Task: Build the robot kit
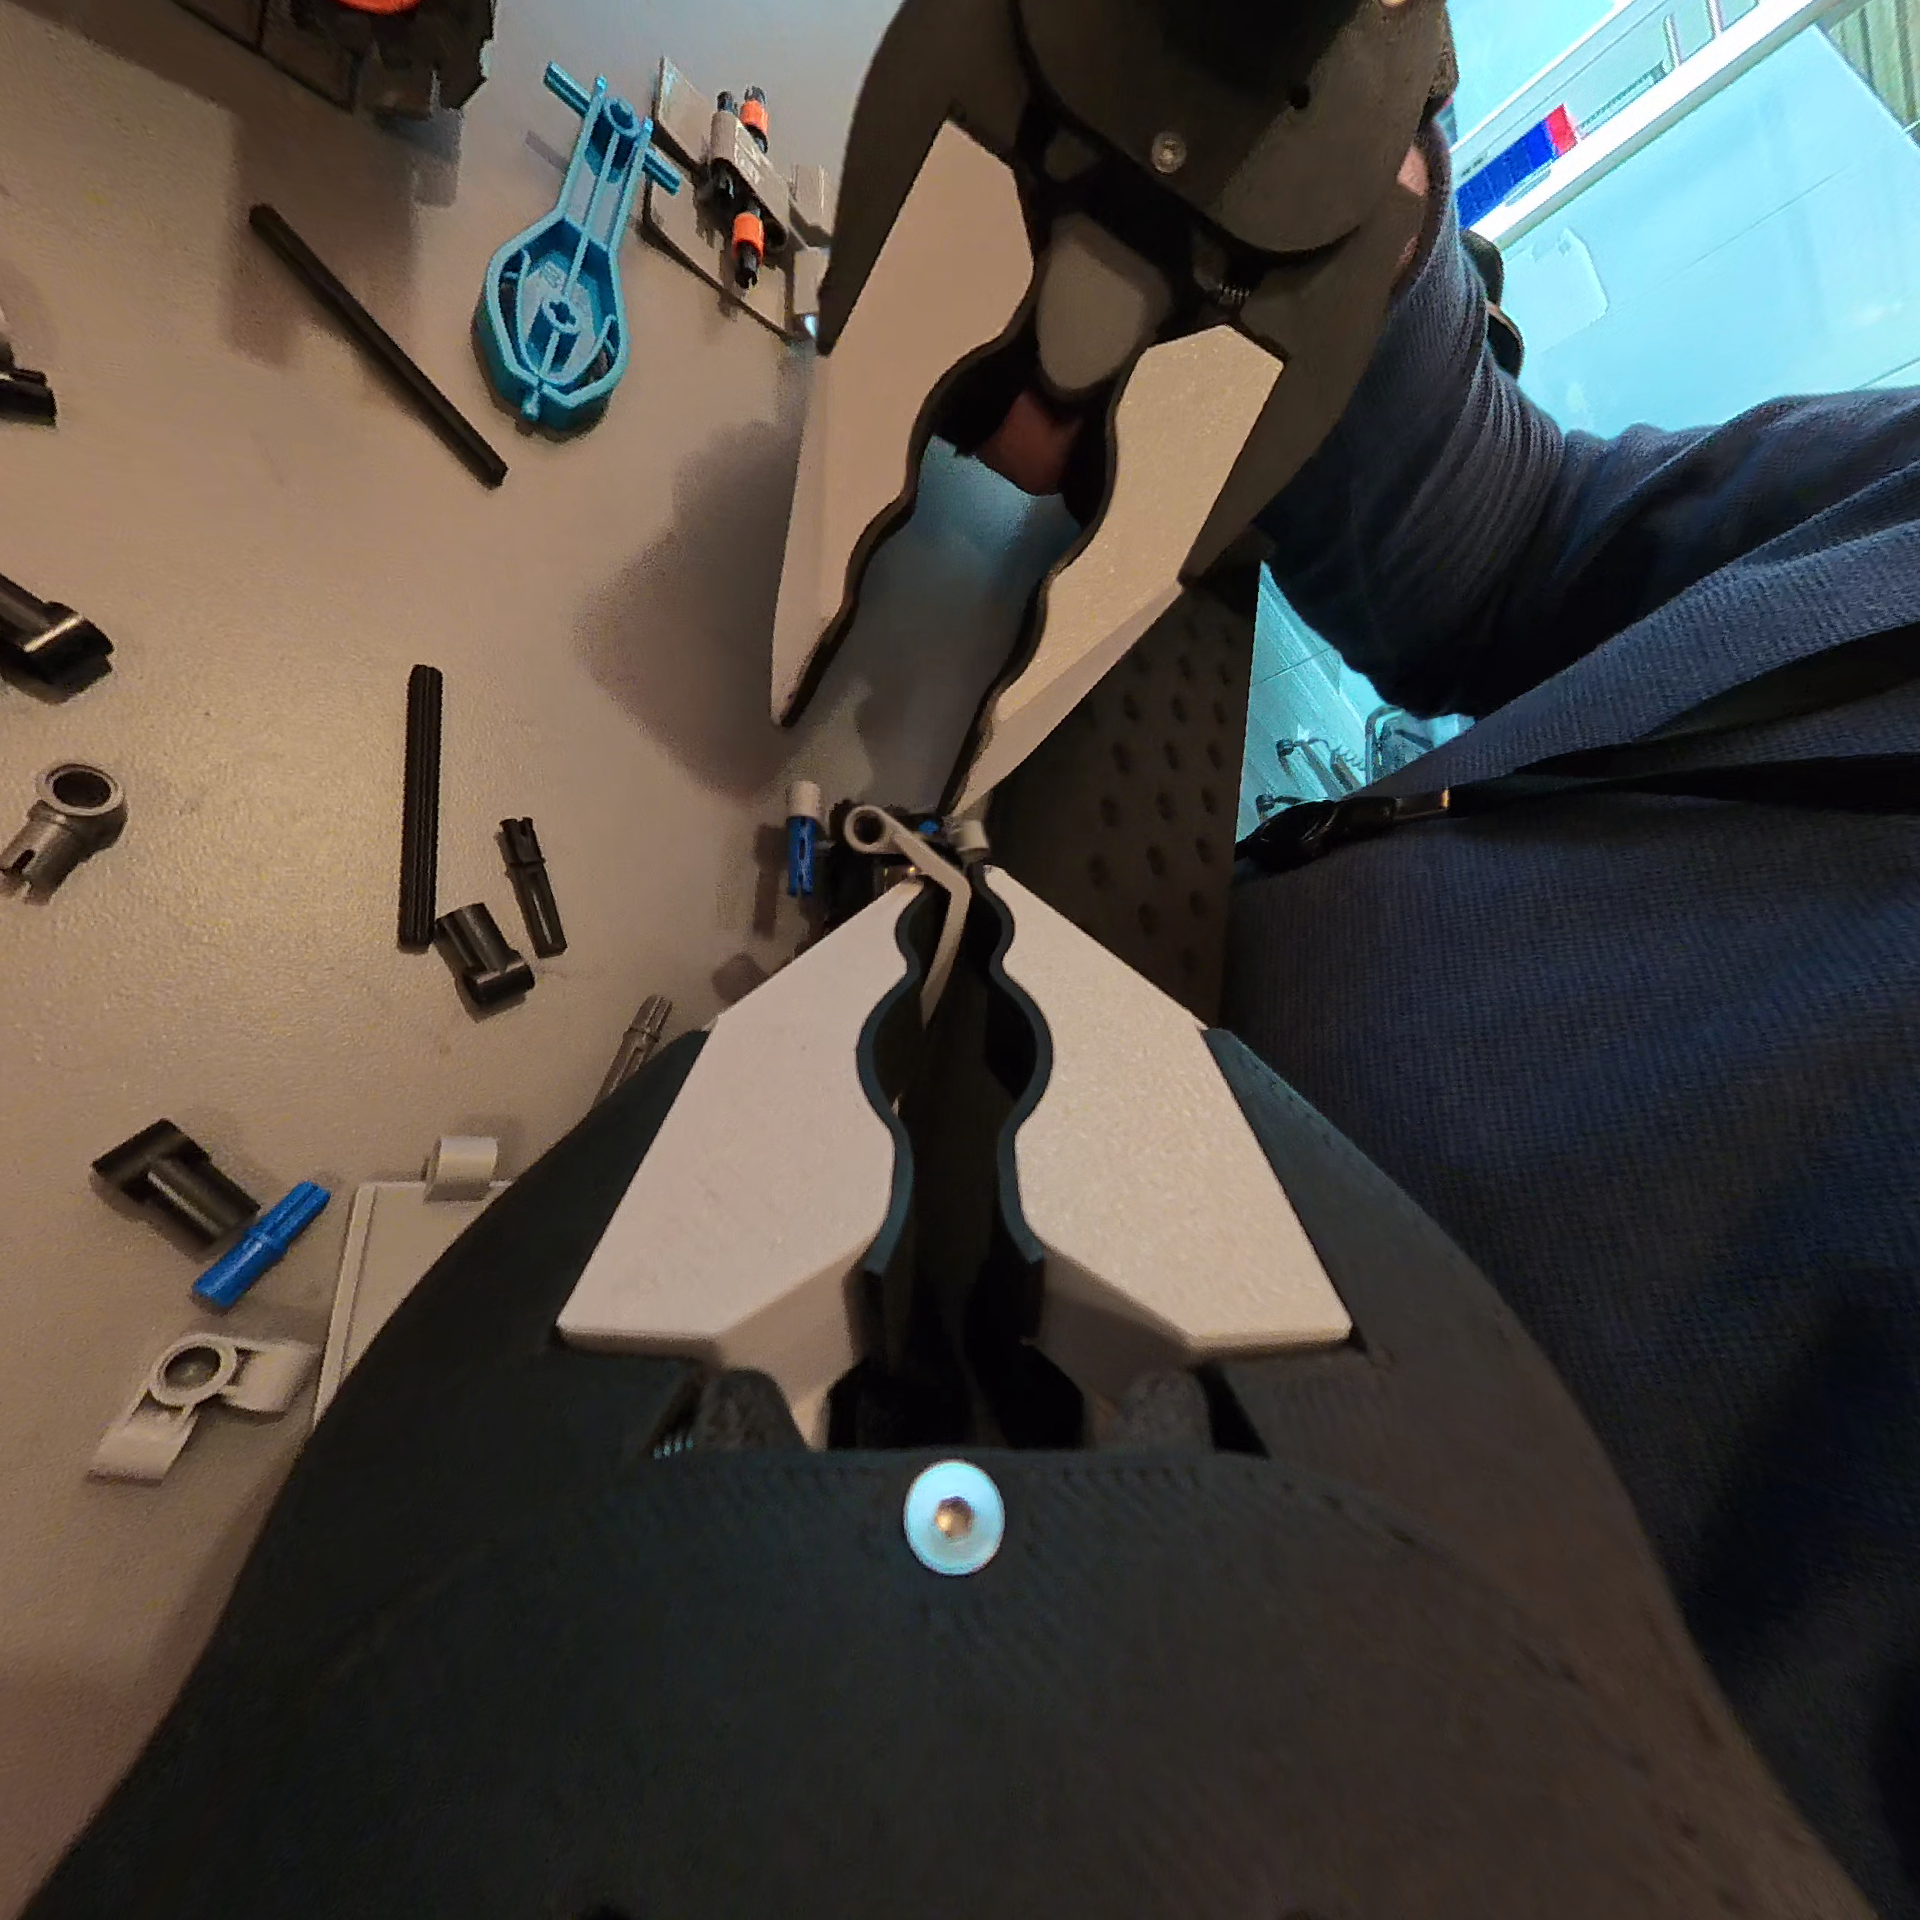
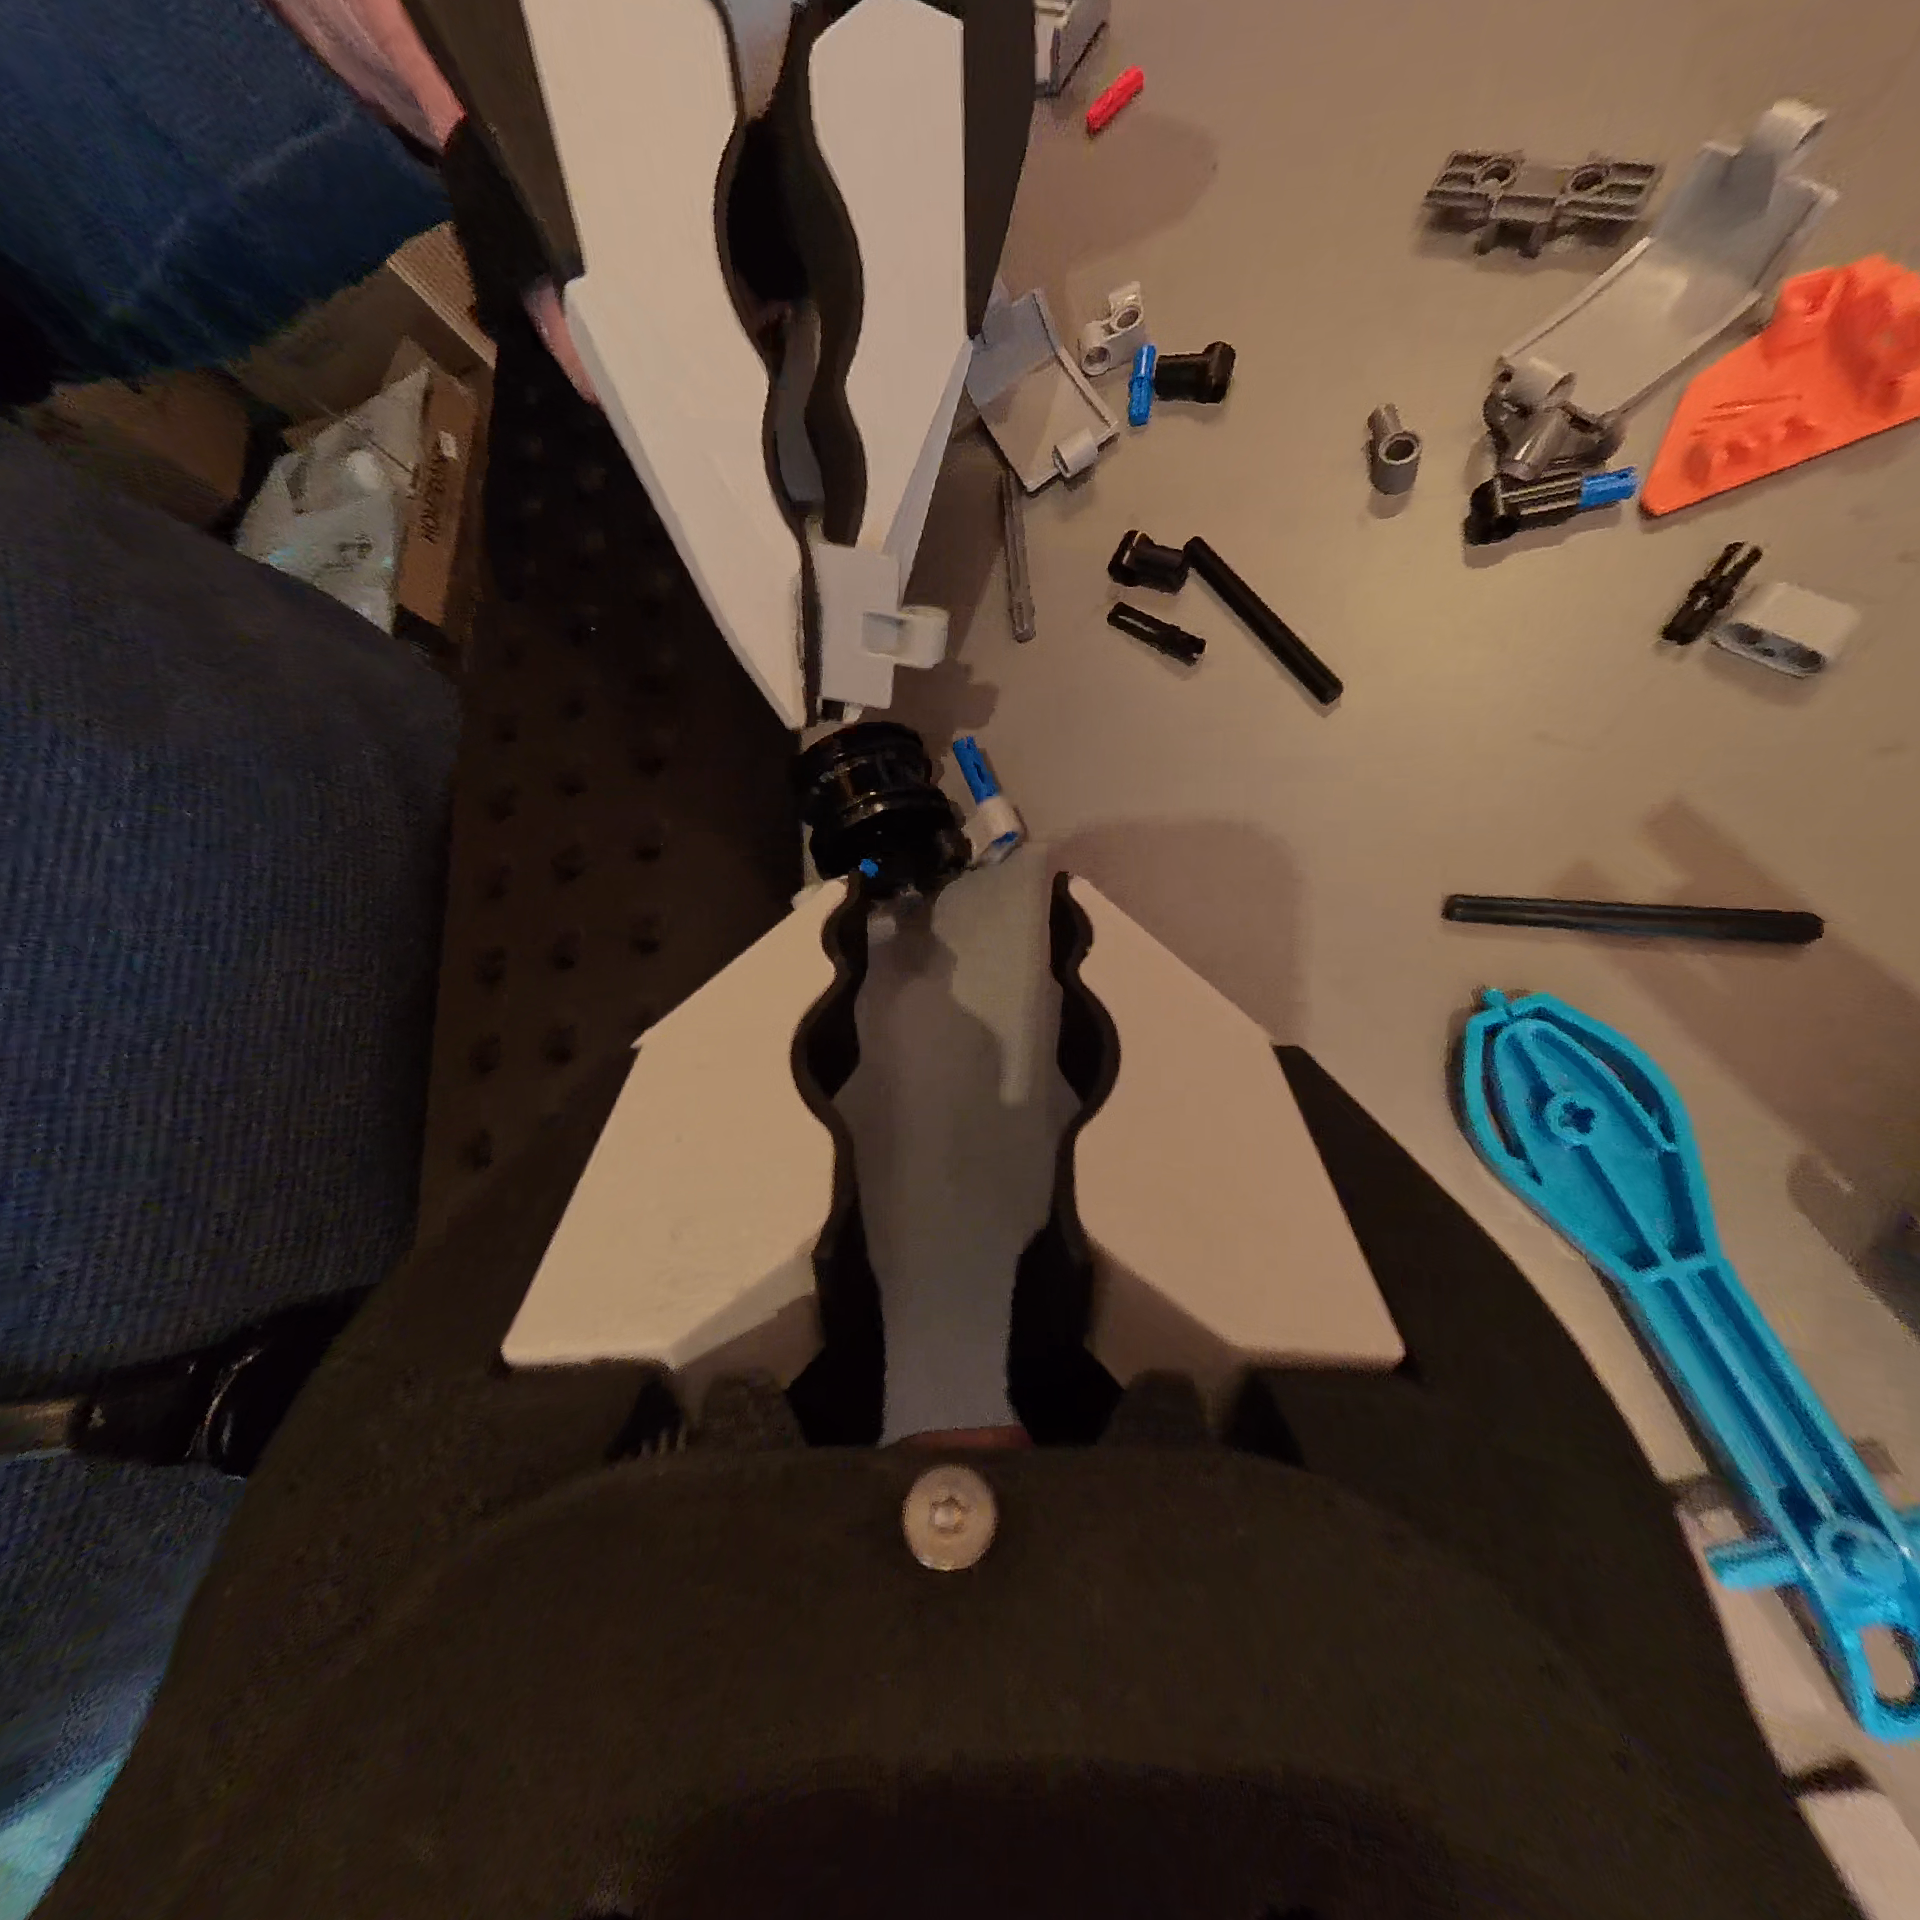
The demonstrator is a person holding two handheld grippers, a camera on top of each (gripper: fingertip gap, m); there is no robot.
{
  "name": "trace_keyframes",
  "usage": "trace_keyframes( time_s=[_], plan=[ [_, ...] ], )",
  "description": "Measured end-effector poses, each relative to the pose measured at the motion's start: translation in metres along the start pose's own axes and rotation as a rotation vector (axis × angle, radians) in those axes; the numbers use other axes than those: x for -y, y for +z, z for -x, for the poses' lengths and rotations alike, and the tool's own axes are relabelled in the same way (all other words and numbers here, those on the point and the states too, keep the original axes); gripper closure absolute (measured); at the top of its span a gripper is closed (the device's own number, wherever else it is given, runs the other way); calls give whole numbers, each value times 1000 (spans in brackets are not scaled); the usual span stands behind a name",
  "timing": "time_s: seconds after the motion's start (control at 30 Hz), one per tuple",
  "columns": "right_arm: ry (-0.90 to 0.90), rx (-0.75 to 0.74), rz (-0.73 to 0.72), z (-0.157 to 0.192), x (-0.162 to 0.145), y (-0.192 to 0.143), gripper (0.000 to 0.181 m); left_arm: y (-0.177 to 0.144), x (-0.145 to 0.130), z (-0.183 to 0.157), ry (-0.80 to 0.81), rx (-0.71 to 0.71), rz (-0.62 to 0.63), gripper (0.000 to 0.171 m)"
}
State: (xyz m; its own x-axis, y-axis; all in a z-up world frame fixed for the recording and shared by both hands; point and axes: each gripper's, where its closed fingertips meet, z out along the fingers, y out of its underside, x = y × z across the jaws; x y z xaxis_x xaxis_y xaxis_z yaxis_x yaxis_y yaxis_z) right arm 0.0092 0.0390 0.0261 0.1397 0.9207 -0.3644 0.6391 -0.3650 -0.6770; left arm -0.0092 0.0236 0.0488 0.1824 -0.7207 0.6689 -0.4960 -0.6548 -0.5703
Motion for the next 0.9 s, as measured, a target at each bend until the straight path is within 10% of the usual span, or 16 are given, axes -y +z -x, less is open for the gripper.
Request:
trace_keyframes(
  time_s=[0.9],
  plan=[
    [91, 35, -70, -18, 21, 9, 148, 4, -2, 9, 23, 5, 53, 170]
  ],
)
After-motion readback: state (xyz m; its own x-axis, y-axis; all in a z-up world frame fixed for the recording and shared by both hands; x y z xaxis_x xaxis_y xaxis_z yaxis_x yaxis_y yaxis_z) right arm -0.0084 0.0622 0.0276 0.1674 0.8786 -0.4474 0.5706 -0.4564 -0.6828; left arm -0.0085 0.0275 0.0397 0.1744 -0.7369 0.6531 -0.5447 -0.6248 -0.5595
